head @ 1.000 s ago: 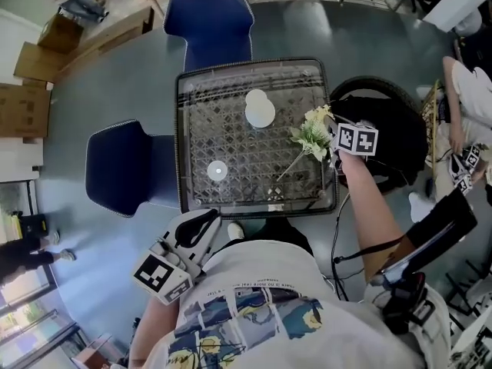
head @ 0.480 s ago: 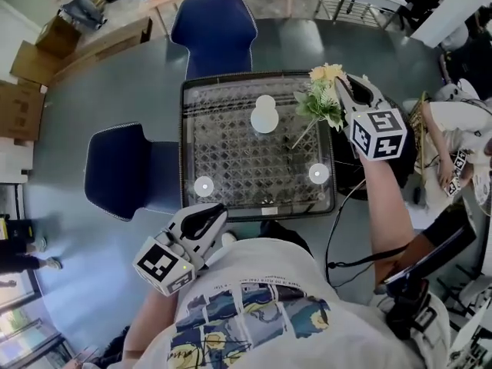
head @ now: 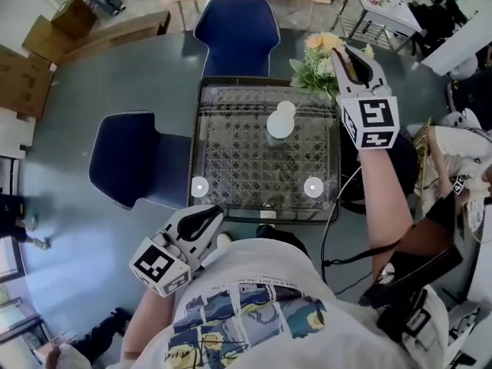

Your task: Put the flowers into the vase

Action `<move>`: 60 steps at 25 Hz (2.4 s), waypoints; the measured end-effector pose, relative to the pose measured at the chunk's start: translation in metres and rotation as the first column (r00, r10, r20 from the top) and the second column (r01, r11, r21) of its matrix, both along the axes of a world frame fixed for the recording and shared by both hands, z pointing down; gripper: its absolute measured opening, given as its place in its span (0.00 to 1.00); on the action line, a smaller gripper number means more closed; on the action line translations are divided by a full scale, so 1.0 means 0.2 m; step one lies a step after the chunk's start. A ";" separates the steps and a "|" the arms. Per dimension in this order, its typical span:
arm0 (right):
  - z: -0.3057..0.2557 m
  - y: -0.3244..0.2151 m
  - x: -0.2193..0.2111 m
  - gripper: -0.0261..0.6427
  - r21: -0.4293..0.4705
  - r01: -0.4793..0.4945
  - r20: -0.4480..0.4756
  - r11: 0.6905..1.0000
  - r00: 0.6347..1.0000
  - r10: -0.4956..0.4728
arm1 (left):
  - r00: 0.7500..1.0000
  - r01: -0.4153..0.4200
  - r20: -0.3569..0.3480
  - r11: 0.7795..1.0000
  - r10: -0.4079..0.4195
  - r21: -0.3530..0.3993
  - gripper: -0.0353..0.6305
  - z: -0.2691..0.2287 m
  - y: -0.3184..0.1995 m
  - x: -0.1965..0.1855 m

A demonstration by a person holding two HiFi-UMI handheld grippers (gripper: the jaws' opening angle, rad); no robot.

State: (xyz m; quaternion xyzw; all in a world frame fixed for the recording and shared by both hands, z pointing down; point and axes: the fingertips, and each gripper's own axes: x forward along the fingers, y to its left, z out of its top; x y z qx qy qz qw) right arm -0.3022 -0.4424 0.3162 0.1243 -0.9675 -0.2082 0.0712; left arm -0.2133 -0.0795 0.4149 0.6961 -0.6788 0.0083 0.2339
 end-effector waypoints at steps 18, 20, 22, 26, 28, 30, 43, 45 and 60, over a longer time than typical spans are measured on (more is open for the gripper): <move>0.80 0.28 -0.24 0.14 0.043 0.122 -0.144 0.992 0.983 -0.115 | 0.991 0.132 -0.021 0.989 -0.134 -0.066 0.07 0.09 0.17 -0.09; 0.83 0.32 -0.24 0.14 0.031 0.128 -0.153 0.991 0.981 -0.122 | 0.991 0.133 -0.024 0.989 -0.135 -0.072 0.07 0.08 0.19 -0.10; 0.87 0.33 -0.24 0.14 0.014 0.136 -0.169 0.991 0.977 -0.132 | 0.991 0.132 -0.026 0.988 -0.134 -0.074 0.07 0.06 0.18 -0.11; 0.92 0.36 -0.22 0.17 -0.035 0.152 -0.200 0.988 0.967 -0.156 | 0.992 0.120 -0.022 0.991 -0.122 -0.065 0.07 0.02 0.15 -0.09; 0.91 0.39 -0.21 0.21 -0.061 0.153 -0.205 0.986 0.965 -0.162 | 0.993 0.111 -0.024 0.992 -0.113 -0.063 0.07 0.00 0.16 -0.09; 0.89 0.43 -0.21 0.25 -0.085 0.150 -0.202 0.985 0.965 -0.165 | 0.995 0.100 -0.025 0.993 -0.101 -0.060 0.07 -0.01 0.19 -0.09; 0.79 0.65 0.19 0.34 -0.152 0.114 -0.185 0.982 0.972 -0.142 | 0.999 -0.043 -0.032 0.999 0.044 0.020 0.07 0.01 0.21 0.07; 0.83 0.76 0.29 0.34 -0.190 0.081 -0.195 0.979 0.974 -0.118 | 0.996 -0.081 -0.032 0.996 0.082 0.032 0.07 0.01 0.24 0.10; 0.94 1.76 0.91 0.08 -0.380 0.001 -0.320 0.925 0.938 -0.133 | 0.948 -0.304 -0.074 0.949 0.310 0.089 0.07 0.04 0.60 0.30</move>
